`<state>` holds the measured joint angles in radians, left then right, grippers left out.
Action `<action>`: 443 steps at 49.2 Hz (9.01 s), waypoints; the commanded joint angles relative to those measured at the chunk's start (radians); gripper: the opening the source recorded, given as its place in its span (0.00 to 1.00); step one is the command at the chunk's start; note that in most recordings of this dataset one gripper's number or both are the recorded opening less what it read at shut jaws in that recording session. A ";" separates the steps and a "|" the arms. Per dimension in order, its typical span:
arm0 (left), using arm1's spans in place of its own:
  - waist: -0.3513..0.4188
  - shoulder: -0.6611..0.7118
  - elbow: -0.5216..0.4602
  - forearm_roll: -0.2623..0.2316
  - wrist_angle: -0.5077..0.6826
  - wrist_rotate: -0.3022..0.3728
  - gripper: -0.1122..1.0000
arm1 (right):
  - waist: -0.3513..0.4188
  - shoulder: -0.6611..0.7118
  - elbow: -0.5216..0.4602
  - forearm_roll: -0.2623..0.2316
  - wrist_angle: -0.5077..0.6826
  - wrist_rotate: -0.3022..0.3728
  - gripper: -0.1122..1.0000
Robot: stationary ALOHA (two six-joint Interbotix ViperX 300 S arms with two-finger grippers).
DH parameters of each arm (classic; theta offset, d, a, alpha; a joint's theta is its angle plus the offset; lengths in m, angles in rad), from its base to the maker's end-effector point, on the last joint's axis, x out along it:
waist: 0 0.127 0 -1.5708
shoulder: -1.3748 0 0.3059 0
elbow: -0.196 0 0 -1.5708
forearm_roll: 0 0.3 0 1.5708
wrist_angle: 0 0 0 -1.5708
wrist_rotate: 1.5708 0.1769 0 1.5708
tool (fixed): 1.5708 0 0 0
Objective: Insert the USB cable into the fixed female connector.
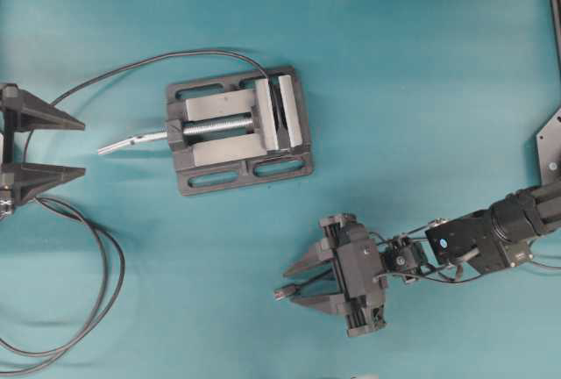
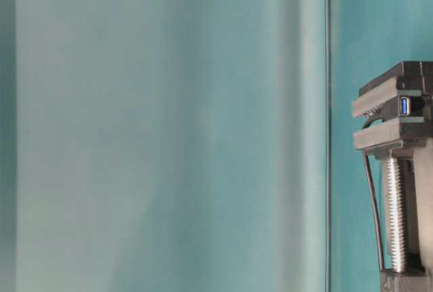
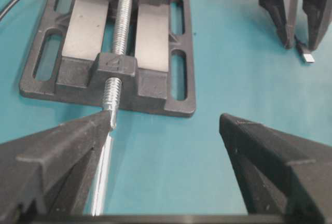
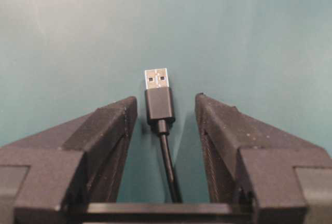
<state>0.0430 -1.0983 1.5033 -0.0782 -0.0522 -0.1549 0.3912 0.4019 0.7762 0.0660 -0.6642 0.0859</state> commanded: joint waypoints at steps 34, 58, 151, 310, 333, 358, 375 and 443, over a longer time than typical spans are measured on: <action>0.003 0.005 0.014 -0.002 -0.011 -0.015 1.00 | 0.043 -0.011 -0.011 0.000 0.041 0.009 0.29; 0.003 0.005 0.037 -0.002 -0.032 -0.017 1.00 | 0.035 -0.011 -0.028 0.003 0.100 0.038 0.29; 0.003 0.000 0.055 -0.002 -0.066 -0.017 1.00 | 0.198 0.137 -0.385 1.615 -0.652 -0.735 0.29; 0.003 0.000 0.055 -0.002 -0.066 -0.015 1.00 | 0.064 0.250 -0.716 1.882 -0.943 -0.810 0.29; 0.003 0.000 0.055 -0.002 -0.066 -0.015 1.00 | 0.043 0.255 -0.721 1.882 -0.931 -0.810 0.29; 0.002 0.000 0.055 -0.002 -0.066 -0.015 1.00 | 0.020 0.267 -0.736 1.881 -0.934 -0.811 0.29; 0.003 0.000 0.055 -0.002 -0.066 -0.015 1.00 | -0.002 0.267 -0.759 1.881 -0.936 -0.815 0.29; 0.003 -0.002 0.055 -0.002 -0.066 -0.017 1.00 | -0.110 0.268 -0.756 1.850 -0.928 -0.857 0.29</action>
<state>0.0445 -1.1045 1.5693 -0.0782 -0.1089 -0.1611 0.3881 0.6903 0.0245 1.9374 -1.5877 -0.7701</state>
